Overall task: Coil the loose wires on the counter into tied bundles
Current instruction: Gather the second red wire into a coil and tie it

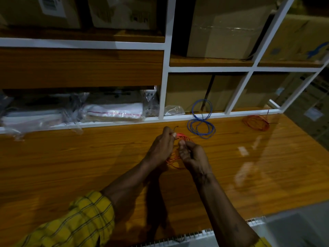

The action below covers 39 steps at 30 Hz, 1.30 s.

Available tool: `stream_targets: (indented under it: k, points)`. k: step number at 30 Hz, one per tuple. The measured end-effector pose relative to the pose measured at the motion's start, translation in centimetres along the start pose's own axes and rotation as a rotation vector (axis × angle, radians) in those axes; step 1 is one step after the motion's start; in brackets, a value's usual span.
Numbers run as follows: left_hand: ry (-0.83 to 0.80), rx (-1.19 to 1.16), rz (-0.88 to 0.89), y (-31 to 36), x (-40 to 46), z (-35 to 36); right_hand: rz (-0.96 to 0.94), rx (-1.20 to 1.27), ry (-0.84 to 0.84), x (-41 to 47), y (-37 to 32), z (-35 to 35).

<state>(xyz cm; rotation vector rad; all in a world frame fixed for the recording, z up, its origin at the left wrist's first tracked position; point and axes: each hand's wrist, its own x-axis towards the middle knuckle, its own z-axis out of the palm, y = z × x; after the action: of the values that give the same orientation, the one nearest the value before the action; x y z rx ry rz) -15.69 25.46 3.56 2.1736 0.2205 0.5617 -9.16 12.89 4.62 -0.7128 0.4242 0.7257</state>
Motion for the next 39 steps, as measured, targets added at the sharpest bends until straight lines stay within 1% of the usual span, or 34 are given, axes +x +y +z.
stream_targets:
  k: [5,8,11,14,17,23,26,30,34,37,39]
  points:
    - [0.031,-0.003,-0.08,-0.8,0.7,0.1,0.0,0.136,-0.063,0.5,0.4,0.2]
    - [0.032,-0.022,-0.133,-1.3,1.1,0.2,-0.019,0.129,-0.09,0.4,0.3,0.3]
    - [0.047,-0.058,-0.143,-1.2,1.3,0.0,-0.041,0.114,-0.088,0.4,0.2,0.3]
    - [0.061,-0.047,-0.106,-0.8,1.6,-0.1,-0.053,0.132,-0.098,0.5,0.6,-0.2]
    - [0.056,-0.03,-0.063,-0.4,2.1,-0.4,-0.094,0.046,-0.098,0.1,1.2,-0.5]
    - [-0.011,-0.012,-0.128,-0.2,2.7,-0.5,-0.119,-0.018,-0.106,0.0,1.4,-0.2]
    - [-0.045,-0.014,-0.101,0.0,2.8,-0.8,-0.138,-0.105,-0.111,-0.1,1.4,-0.1]
    - [-0.048,-0.02,-0.097,0.2,2.9,-1.3,-0.197,-0.226,-0.141,-1.0,1.0,-0.1]
    - [-0.061,-0.006,-0.045,0.5,3.0,-1.6,-0.335,-0.38,-0.216,-2.7,-0.2,0.2]
    - [-0.095,-0.026,-0.051,1.1,3.1,-1.5,-0.42,-0.407,-0.35,-4.0,-1.4,1.0]
    - [-0.107,-0.033,-0.055,1.4,3.3,-1.5,-0.44,-0.412,-0.447,-4.8,-2.3,1.3]
